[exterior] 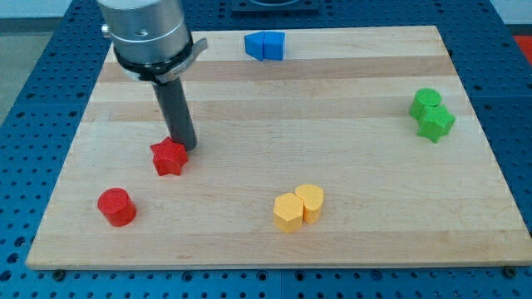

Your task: Push the red star into the red circle

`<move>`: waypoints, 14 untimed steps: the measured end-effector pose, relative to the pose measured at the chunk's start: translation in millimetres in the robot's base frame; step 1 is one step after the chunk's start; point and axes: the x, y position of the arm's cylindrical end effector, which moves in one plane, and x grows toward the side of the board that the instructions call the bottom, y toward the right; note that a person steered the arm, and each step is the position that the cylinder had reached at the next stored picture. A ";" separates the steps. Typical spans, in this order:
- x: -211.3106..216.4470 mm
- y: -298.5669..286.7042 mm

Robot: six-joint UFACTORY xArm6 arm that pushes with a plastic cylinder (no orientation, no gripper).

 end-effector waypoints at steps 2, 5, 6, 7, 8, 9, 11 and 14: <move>16.4 -1.5; 35.9 -11.7; 36.9 -19.3; 43.6 -21.9; 52.8 -22.2; 59.5 -24.1; 66.2 -25.0; 67.1 -30.1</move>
